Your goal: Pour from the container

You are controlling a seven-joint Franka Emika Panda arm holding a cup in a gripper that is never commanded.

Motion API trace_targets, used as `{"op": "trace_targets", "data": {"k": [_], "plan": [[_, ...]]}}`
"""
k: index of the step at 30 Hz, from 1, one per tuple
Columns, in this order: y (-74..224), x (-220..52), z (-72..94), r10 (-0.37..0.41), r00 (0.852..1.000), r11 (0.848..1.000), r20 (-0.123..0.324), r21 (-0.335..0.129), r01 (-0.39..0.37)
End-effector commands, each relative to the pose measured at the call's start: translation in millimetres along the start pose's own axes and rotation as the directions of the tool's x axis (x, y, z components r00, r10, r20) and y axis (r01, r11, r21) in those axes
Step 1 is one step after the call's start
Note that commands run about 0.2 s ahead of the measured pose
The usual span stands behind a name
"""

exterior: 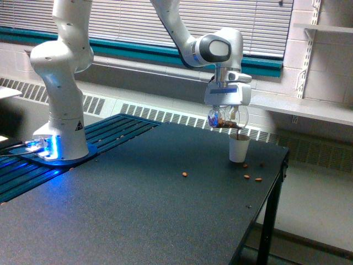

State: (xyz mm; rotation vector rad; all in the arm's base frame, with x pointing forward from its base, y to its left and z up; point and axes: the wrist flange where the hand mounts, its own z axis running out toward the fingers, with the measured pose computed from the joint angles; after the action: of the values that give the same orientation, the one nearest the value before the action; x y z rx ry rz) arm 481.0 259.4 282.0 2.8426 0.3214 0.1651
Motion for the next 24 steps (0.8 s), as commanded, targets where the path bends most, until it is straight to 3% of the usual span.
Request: {"op": "trace_targets", "data": {"k": [1, 24], "plan": [[2.2, 1.6, -4.3, 0.0, 1.0, 1.0, -0.005, -0.019, 0.0], [14.5, 0.1, -11.5, -0.052, 0.999, 0.996, 0.013, -0.078, 0.053]]}}
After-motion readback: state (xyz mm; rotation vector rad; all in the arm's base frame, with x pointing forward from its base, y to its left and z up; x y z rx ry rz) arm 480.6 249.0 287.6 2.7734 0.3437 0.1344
